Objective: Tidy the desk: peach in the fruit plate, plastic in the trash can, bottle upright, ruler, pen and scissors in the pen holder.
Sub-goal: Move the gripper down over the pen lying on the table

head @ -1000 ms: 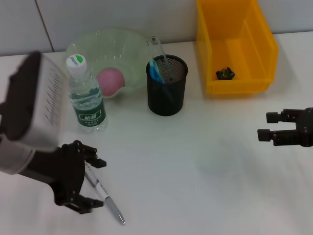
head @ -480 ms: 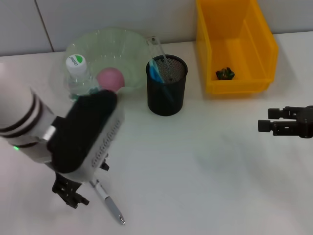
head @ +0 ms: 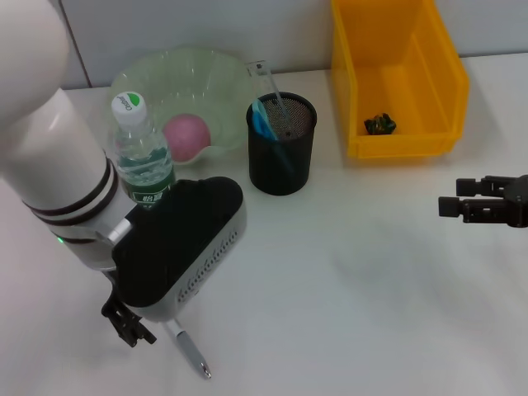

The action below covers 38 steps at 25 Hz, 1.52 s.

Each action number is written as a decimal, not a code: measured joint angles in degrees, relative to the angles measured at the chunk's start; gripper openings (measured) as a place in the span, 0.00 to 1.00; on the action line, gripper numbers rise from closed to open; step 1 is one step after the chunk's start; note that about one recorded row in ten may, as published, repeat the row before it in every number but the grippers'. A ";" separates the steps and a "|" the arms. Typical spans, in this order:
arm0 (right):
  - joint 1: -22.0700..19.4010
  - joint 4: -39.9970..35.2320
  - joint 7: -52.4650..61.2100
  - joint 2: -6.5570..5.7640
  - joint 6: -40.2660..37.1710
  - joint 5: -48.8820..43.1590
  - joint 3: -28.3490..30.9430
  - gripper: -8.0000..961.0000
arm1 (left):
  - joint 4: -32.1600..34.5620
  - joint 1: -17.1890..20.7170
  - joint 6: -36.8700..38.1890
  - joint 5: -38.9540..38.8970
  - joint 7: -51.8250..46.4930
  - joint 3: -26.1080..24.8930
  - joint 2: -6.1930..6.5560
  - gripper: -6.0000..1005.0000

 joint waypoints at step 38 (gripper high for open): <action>-0.33 -0.62 -0.46 -0.08 1.33 -0.24 -0.36 0.85 | -10.78 -6.39 -5.54 -0.62 3.18 10.22 -0.17 0.79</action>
